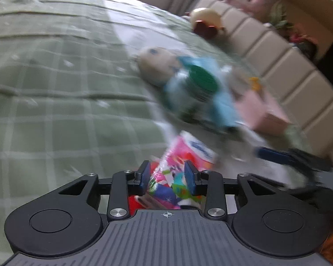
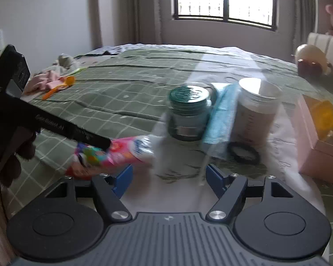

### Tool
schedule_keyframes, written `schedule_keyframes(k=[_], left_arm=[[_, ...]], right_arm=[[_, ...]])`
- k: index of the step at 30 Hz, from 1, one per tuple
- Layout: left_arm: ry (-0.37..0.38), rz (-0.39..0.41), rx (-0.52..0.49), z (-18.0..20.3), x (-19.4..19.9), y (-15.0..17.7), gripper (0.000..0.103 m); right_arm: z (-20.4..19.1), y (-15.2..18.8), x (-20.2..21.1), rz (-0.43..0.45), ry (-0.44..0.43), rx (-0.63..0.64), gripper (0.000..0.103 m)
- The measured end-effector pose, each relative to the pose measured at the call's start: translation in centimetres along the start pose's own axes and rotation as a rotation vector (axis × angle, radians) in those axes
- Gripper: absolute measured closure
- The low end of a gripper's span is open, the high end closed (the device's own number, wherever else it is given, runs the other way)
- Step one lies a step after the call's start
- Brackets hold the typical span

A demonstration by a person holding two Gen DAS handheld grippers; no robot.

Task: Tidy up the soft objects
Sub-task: 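Pass the Kleenex pack from the left gripper into the right gripper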

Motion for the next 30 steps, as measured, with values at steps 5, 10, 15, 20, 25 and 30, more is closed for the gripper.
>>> schedule_keyframes(k=[5, 10, 15, 20, 25, 30], left_arm=[[-0.061, 0.125, 0.014, 0.2, 3.1, -0.1, 0.065], [-0.149, 0.205, 0.048, -1.6, 5.3, -0.3, 0.065], [-0.257, 0.174, -0.089, -0.5, 4.4, 0.0, 0.065], [-0.276, 0.155, -0.108, -0.9, 3.3, 0.2, 0.065], [-0.234, 0.151, -0.021, -2.5, 2.0, -0.1, 0.065], [-0.129, 0.036, -0.097, 0.6, -0.6, 2.0, 0.064]], right_arm=[[-1.3, -0.5, -0.6, -0.077, -0.135, -0.065, 0.029], [-1.9, -1.4, -3.9, -0.199, -0.194, -0.224, 0.029], [-2.1, -1.1, -6.6, -0.262, -0.109, -0.197, 0.03], [0.5, -0.1, -3.9, -0.182, -0.029, -0.133, 0.047], [5.7, 1.2, -1.6, -0.142, 0.093, -0.15, 0.047], [9.5, 2.9, -1.5, -0.135, 0.133, -0.236, 0.036]])
Point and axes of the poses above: each gripper's, at about its wrist camera, not at the fingertips, and x roughly against the way its jaws point, z to its right, y to its underside, the point moved 9 cm from there along -x, roughly the way its jaws point, and after that the axes turned 11 degrees about -z, right-handed, at the moved point
